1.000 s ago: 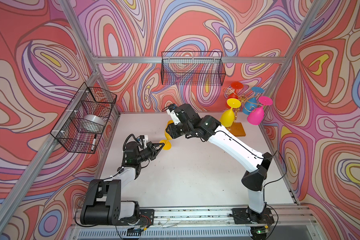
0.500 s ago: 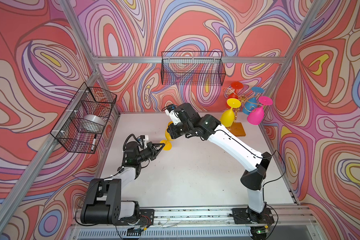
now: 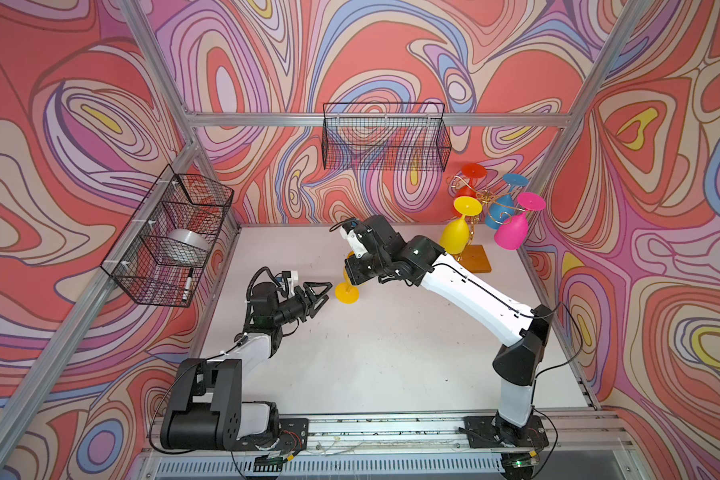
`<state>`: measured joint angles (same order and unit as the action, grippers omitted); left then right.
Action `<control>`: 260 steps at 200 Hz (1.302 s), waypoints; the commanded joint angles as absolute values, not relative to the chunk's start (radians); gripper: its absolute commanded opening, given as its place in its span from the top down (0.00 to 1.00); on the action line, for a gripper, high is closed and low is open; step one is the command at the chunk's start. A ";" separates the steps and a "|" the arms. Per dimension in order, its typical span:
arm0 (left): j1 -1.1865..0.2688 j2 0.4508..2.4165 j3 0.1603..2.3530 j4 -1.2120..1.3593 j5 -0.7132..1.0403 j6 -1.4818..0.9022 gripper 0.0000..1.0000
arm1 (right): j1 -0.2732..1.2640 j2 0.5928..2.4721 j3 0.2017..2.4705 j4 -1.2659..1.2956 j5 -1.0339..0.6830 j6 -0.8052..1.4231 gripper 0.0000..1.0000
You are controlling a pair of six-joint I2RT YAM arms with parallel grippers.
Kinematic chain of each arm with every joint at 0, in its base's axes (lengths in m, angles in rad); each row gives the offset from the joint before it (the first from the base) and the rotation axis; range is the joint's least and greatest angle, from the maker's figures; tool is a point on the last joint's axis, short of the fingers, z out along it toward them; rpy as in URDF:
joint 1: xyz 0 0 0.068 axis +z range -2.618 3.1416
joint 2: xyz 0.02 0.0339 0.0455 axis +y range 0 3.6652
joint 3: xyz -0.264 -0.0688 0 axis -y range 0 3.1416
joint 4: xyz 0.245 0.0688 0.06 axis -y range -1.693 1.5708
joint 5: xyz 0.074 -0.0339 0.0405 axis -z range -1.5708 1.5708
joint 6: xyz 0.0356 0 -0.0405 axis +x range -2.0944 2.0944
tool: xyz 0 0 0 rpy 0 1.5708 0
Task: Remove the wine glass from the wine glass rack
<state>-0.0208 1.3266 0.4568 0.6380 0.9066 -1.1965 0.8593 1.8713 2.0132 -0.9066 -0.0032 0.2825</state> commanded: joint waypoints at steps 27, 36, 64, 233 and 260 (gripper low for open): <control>-0.055 1.220 0.561 0.346 0.840 -0.987 0.25 | 0.853 1.636 1.823 -0.868 0.105 0.316 1.00; -0.072 1.195 0.583 0.256 0.808 -0.928 0.23 | 0.852 1.601 1.786 -0.864 0.114 0.325 1.00; -0.146 1.130 0.727 -0.096 0.647 -0.686 0.19 | 0.853 1.514 1.690 -0.880 0.165 0.330 1.00; 0.005 1.410 1.302 -0.556 0.299 -0.440 0.00 | 1.256 1.727 1.669 -0.820 0.285 0.270 1.00; 0.018 1.411 1.279 -0.539 0.305 -0.430 0.00 | 1.298 1.814 1.739 -0.825 0.256 0.235 1.00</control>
